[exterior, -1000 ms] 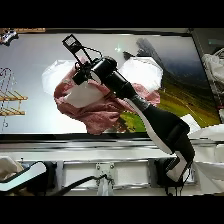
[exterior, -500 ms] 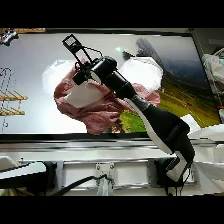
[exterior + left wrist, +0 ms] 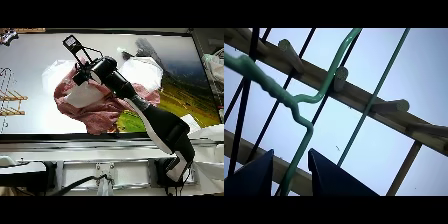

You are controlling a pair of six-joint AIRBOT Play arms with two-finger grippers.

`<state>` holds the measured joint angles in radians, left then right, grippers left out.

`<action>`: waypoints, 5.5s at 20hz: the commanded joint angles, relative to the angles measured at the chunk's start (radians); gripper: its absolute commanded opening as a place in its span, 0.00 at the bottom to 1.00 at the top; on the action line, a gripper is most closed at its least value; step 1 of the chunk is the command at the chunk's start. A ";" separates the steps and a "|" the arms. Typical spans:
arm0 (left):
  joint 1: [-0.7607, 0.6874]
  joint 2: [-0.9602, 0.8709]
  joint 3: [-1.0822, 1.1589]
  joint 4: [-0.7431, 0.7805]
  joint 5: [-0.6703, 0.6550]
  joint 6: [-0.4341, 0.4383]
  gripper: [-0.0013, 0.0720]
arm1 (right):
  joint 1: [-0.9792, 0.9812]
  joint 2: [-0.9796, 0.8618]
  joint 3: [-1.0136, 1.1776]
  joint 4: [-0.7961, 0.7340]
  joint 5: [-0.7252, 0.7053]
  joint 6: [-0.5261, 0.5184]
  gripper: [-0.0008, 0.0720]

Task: Fold the clothes and pants, and hang the long-sleeved shirts on hangers.

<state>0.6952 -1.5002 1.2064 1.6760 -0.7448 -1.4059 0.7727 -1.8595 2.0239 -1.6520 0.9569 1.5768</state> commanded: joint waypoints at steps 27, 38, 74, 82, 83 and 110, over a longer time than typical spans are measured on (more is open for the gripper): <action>-0.122 0.270 0.007 0.014 0.079 0.187 0.03 | 0.001 0.000 0.000 0.001 0.001 0.003 0.04; -0.385 0.856 -0.037 -0.297 -0.215 0.150 0.03 | 0.000 0.000 0.000 -0.002 -0.033 0.011 0.04; -0.637 0.719 -0.285 -0.953 -0.240 0.772 0.03 | 0.001 0.048 0.000 0.059 0.141 0.056 0.04; -0.488 0.614 -0.614 -1.869 -0.263 1.136 0.02 | 0.000 0.100 0.002 -0.053 0.251 0.052 0.04; -0.478 0.587 -0.627 -1.889 -0.330 1.136 0.02 | 0.000 0.101 0.002 -0.073 0.269 0.053 0.04; -0.662 0.289 -0.623 -2.231 -0.546 1.238 0.02 | 0.000 0.141 0.003 -0.278 0.195 0.134 0.04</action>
<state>0.0399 -1.1309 0.5800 -0.4355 -1.1866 -0.2447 0.7597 -1.7344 2.0254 -1.9408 1.1320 1.7096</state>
